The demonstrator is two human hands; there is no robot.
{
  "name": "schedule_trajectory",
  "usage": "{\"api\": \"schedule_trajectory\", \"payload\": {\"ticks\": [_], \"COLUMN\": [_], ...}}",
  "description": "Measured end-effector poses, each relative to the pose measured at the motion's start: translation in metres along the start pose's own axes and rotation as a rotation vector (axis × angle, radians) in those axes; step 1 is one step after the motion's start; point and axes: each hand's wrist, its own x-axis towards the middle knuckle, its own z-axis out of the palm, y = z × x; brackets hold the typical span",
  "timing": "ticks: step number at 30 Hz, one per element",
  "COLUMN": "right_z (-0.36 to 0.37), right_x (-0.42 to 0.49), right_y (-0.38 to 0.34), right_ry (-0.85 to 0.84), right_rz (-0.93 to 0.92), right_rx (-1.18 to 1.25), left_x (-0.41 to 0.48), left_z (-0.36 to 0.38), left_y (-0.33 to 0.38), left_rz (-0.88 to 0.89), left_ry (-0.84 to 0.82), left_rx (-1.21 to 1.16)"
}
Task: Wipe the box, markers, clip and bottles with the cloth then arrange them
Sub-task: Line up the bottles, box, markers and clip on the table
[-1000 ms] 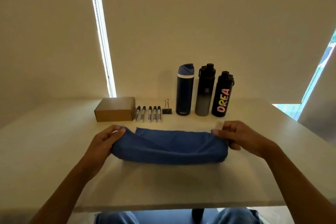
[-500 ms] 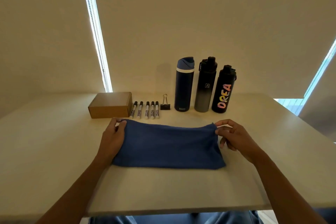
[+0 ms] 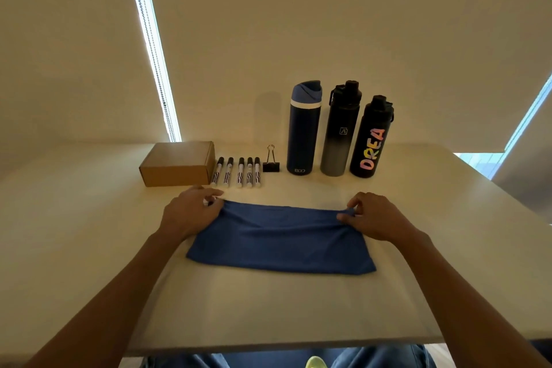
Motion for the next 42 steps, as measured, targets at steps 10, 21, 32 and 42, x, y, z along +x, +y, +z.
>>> {"api": "schedule_trajectory", "payload": {"ticks": [10,21,32,42], "right_z": [-0.003,0.004,0.003,-0.018], "right_x": [0.013,0.014,0.002,-0.011], "right_y": [0.014,0.013,0.006,0.009], "right_ry": [0.041,0.167,0.186,-0.027], "right_rz": [0.064,0.07,0.078,0.12], "right_rx": [0.302,0.352,0.366,0.367], "left_x": [0.016,0.022,-0.004,-0.008], "left_z": [-0.003,0.005,-0.005,0.002], "left_y": [-0.013,-0.012,-0.013,0.02], "left_rz": [-0.006,-0.035,-0.039,0.05], "left_ry": [0.078,0.128,0.063,-0.03], "left_rx": [-0.043,-0.177,-0.106,0.001]}}
